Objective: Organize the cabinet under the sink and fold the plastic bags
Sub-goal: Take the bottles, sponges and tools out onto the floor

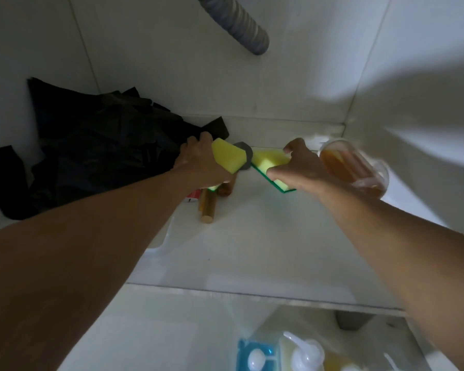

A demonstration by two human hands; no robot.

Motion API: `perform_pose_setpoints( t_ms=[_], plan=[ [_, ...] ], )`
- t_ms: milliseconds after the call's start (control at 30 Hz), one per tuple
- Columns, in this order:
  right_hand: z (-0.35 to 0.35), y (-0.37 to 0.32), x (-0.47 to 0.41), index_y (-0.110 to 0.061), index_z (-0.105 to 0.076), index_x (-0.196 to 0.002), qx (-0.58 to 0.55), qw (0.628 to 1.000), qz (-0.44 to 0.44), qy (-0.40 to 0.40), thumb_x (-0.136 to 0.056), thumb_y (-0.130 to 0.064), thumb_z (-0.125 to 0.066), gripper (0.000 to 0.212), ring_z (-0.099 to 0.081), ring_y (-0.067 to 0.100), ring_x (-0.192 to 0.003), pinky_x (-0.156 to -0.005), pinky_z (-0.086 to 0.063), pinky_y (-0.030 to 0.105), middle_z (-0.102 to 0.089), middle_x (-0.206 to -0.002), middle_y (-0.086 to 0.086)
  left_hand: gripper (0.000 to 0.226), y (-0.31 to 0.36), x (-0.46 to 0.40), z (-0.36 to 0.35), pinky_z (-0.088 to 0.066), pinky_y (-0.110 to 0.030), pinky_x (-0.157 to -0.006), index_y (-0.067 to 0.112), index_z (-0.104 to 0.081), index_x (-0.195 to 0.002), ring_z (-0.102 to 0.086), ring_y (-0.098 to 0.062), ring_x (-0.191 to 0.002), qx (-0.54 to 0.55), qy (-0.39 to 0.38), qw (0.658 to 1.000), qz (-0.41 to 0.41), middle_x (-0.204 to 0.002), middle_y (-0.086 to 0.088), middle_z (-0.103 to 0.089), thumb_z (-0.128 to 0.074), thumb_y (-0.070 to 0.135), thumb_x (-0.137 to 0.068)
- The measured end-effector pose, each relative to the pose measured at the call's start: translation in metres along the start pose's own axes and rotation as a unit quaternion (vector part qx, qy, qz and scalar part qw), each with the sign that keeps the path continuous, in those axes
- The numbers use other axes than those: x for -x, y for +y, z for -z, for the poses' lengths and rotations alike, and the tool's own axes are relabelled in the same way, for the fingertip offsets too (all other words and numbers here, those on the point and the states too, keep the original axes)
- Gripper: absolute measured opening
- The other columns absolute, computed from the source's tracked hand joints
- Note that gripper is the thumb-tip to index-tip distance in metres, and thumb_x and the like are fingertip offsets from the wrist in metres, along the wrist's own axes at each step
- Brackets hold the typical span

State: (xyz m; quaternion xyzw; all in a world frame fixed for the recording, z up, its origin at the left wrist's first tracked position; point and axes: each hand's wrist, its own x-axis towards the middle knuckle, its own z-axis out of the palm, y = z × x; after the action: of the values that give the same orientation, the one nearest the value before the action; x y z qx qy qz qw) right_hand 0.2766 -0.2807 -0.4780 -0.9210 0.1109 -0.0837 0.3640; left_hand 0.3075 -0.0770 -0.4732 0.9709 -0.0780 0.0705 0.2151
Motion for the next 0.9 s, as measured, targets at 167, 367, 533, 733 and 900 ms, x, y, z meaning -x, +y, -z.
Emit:
perform_pose_setpoints(
  t_ms=[167,367,533,733,900],
  plan=[
    [0.047,-0.017,0.075,-0.029,-0.043,-0.134,0.080,0.994,-0.003,-0.070,-0.079,-0.025,-0.067,0.060,-0.036,0.016,-0.096,-0.055,-0.026,0.021,-0.047,-0.106,-0.002,0.097,0.019,0.051,0.017,-0.047,-0.040,-0.092,0.016,-0.034,-0.141,-0.039,-0.032,-0.122,-0.064,-0.101,0.993,-0.007,-0.136,-0.012,-0.034,-0.081,0.043,-0.061],
    [0.071,-0.013,0.172,-0.037,-0.052,-0.126,0.150,0.967,-0.015,-0.203,-0.075,-0.025,-0.065,0.053,-0.046,0.018,-0.088,-0.063,-0.036,0.024,-0.048,-0.115,-0.002,0.101,0.027,0.154,0.029,-0.048,-0.033,-0.090,0.015,-0.033,-0.143,-0.047,-0.021,-0.111,-0.085,-0.230,0.968,-0.060,-0.140,-0.007,-0.041,-0.085,0.045,-0.061],
    [0.077,0.009,0.242,-0.035,-0.059,-0.113,0.192,0.940,-0.010,-0.282,-0.071,-0.034,-0.074,0.045,-0.055,0.013,-0.089,-0.073,-0.048,0.030,-0.054,-0.099,-0.010,0.102,0.027,0.230,0.012,-0.047,-0.032,-0.088,0.020,-0.033,-0.141,-0.049,-0.021,-0.112,-0.127,-0.335,0.931,-0.069,-0.126,0.001,-0.045,-0.087,0.044,-0.058],
    [0.050,0.053,0.302,-0.032,-0.057,-0.112,0.255,0.909,-0.061,-0.324,-0.068,-0.044,-0.079,0.050,-0.056,0.014,-0.092,-0.081,-0.052,0.032,-0.054,-0.104,-0.008,0.103,0.021,0.290,-0.028,-0.046,-0.031,-0.090,0.016,-0.032,-0.143,-0.049,-0.025,-0.121,-0.160,-0.413,0.894,-0.071,-0.136,-0.003,-0.044,-0.087,0.042,-0.060],
    [0.016,0.103,0.334,-0.023,-0.048,-0.129,0.285,0.891,-0.108,-0.337,-0.070,-0.050,-0.078,0.072,-0.051,0.019,-0.104,-0.079,-0.048,0.028,-0.050,-0.117,-0.001,0.087,0.012,0.324,-0.079,-0.052,-0.035,-0.089,0.012,-0.049,-0.125,-0.057,-0.022,-0.102,-0.154,-0.416,0.896,-0.031,-0.113,-0.002,-0.055,-0.084,0.053,-0.057]
  ],
)
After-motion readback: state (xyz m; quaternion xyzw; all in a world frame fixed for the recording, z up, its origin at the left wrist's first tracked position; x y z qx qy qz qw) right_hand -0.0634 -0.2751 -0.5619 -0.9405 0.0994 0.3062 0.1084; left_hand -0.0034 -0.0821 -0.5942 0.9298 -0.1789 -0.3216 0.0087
